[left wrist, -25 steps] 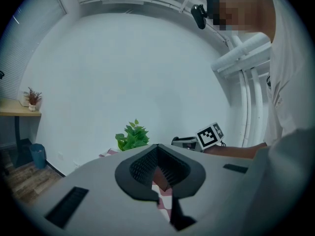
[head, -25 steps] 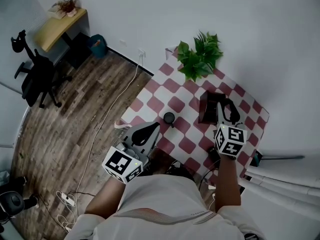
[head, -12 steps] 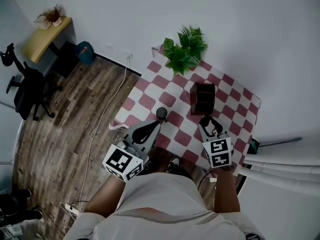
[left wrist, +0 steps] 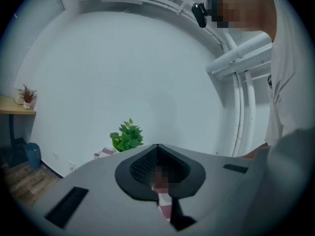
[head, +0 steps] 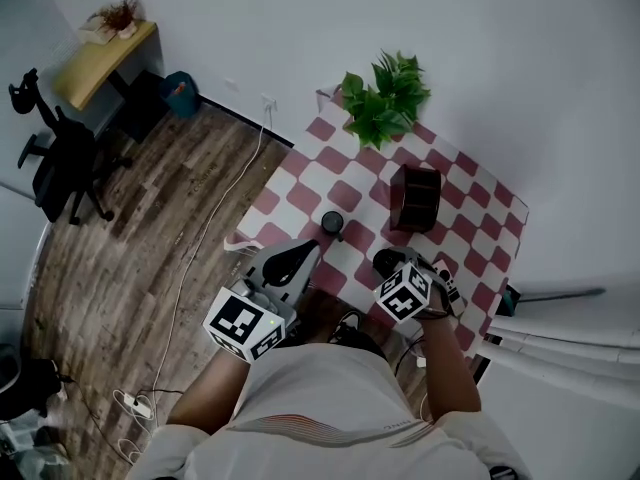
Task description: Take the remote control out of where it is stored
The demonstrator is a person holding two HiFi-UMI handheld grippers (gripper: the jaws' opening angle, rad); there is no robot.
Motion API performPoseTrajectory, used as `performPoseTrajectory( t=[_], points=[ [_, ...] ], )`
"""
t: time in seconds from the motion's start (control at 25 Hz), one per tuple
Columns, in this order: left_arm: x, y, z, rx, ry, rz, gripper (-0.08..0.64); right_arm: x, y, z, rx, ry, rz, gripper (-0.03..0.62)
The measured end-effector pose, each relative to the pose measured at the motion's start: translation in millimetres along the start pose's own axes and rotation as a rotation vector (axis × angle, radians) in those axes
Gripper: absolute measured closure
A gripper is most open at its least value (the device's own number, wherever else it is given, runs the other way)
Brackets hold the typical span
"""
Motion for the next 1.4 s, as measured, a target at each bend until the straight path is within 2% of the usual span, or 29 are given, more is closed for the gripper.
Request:
performPoseTrajectory(
  t=[0.28,0.4,0.68,0.84,0.96,1.24,1.4],
  points=[
    [-4.1,-8.5,5.6,0.056,-0.018,0.006,0.553,6.0,54.3,26.9,0.068,-0.311,0.216,0.394],
    [-5.7,-13.5,9.1,0.081,-0.024,0.005,0.553,4.7,65.3,31.5,0.088,-0.343,0.246,0.394],
    [-9.9,-20.6,11.5,0.113,-0.038,0.010,0.552,0.1,75.0,34.5,0.138,-0.320,0.238,0.393],
    [-8.6,-19.4,9.7,0.106,-0.032,0.003,0.554,2.3,68.9,34.8,0.175,-0.241,0.176,0.365],
    [-6.5,-17.2,7.4,0.093,-0.028,0.002,0.552,11.0,48.5,27.2,0.170,-0.139,0.073,0.362],
    [6.3,-3.6,-0.4,0.035,0.004,-0.016,0.553,32.1,-30.0,-5.8,0.197,0.218,-0.326,0.369],
    [13.9,5.5,-4.1,0.005,0.029,-0.022,0.553,34.3,-77.9,-20.3,0.168,0.361,-0.544,0.428]
  ],
)
Point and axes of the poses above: the fingertips, and each gripper's own axes: y forward along the fingers, z to its left, x out of its top, the point moved 5 cm from there along -y, backward along the fingers, and after that the axes turned 11 degrees about y, right-handed, at the moved point
